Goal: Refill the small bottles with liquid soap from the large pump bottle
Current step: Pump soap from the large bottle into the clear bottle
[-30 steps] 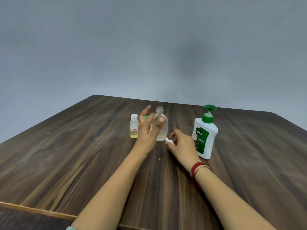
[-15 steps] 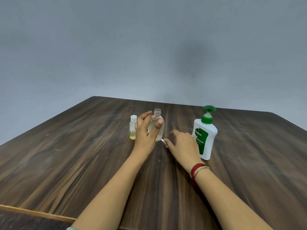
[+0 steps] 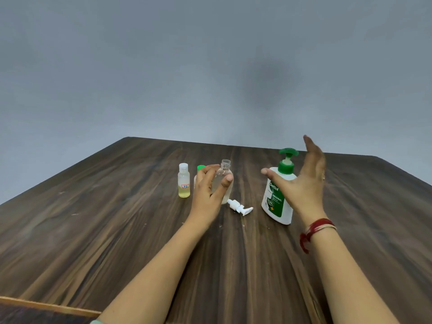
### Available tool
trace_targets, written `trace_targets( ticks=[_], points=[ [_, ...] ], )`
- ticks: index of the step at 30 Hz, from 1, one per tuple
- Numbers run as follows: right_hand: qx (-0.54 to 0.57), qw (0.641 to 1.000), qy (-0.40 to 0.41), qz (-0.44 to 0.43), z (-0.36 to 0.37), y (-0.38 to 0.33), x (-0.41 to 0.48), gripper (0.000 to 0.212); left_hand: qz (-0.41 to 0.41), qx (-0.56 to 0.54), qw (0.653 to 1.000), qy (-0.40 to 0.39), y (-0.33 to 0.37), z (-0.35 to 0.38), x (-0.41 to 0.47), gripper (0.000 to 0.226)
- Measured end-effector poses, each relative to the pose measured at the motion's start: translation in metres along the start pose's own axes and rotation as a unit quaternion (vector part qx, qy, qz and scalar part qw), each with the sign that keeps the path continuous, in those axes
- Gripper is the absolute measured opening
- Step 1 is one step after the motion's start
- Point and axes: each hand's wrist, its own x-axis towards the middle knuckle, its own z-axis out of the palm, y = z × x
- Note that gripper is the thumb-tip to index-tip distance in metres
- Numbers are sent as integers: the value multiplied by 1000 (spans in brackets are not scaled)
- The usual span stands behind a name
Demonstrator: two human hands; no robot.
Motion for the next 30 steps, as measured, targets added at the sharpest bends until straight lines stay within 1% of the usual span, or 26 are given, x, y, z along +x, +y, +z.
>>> trace_targets(
  ticks=[3, 5, 8, 10, 13, 18, 22, 26, 28, 30],
  points=[
    [57, 996, -60, 22, 8, 8, -3, 105, -5, 1, 1000, -7, 1, 1, -1, 71],
    [88, 993, -76, 13, 10, 12, -4, 100, -5, -8, 1000, -8, 3, 1, -1, 66],
    [135, 988, -76, 15, 11, 16, -3, 90, -7, -9, 1000, -18, 4, 2, -4, 48],
    [155, 986, -63, 16, 14, 20, -3, 87, -12, -11, 1000, -22, 4, 3, -5, 41],
    [160, 986, -44, 16, 19, 24, -3, 83, -14, -8, 1000, -24, 3, 3, -5, 41],
    [163, 985, -56, 3, 28, 21, -7, 79, -12, -14, 1000, -22, 4, 3, -6, 34],
    [171, 984, -54, -3, 31, 18, -9, 81, -13, -10, 1000, -23, 5, 3, -5, 34],
    [236, 970, -59, 22, 32, 20, -8, 90, -16, -11, 1000, -23, 5, 3, -5, 35],
    [274, 958, -74, 37, 32, 22, -7, 95, -16, -19, 1000, -18, 5, 2, -5, 36],
    [298, 949, -97, 46, 32, 23, -5, 96, -15, -33, 999, -15, 3, 3, -4, 34]
  ],
)
